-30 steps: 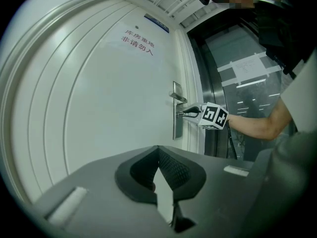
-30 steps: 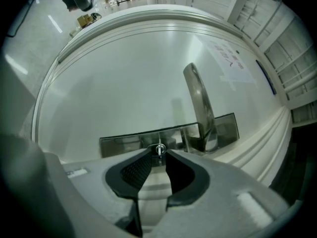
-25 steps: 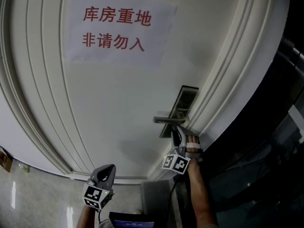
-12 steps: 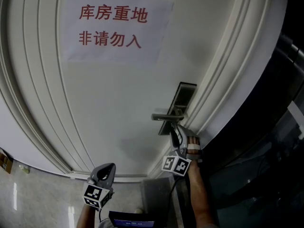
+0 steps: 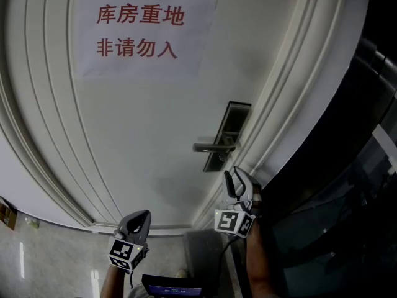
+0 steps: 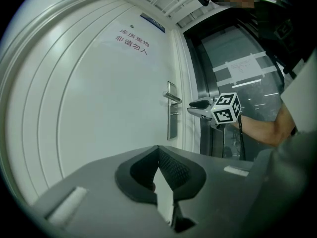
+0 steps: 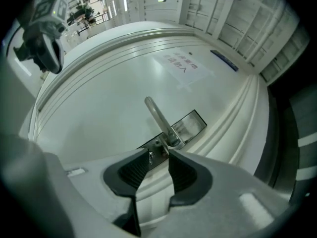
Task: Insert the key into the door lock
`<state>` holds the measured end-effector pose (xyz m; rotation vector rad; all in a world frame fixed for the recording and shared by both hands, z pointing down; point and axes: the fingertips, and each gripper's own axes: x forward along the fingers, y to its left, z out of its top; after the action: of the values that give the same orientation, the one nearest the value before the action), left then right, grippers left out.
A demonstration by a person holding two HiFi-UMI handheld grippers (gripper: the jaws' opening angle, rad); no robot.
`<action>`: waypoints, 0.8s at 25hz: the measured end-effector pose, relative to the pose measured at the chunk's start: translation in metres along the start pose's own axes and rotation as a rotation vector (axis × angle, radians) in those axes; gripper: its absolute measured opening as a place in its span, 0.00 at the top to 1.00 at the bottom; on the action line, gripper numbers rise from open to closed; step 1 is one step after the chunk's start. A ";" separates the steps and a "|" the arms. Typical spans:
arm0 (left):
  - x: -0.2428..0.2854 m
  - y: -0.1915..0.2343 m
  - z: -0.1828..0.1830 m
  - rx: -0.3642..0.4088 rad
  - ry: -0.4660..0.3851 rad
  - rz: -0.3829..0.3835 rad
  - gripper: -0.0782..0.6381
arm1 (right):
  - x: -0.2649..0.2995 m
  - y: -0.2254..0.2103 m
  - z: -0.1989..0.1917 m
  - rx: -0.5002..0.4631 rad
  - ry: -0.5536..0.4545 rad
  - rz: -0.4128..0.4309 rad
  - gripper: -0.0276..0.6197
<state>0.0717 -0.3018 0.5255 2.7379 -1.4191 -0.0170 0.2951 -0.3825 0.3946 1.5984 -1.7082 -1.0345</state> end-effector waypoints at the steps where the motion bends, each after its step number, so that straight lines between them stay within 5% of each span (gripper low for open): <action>1: 0.000 -0.001 0.000 0.001 0.000 -0.003 0.89 | -0.003 0.000 -0.001 0.034 -0.002 0.006 0.77; 5: 0.001 -0.007 0.001 0.003 0.000 -0.013 0.89 | -0.016 0.002 -0.007 0.184 -0.035 0.014 0.83; 14: -0.001 -0.019 0.007 0.017 -0.016 -0.035 0.89 | -0.055 0.007 -0.035 0.717 -0.023 0.012 0.95; 20: -0.003 -0.027 0.008 0.024 -0.017 -0.052 0.89 | -0.082 0.010 -0.055 0.891 0.011 -0.003 0.95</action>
<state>0.0918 -0.2844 0.5162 2.7999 -1.3608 -0.0264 0.3453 -0.3099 0.4408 2.0895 -2.3225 -0.2231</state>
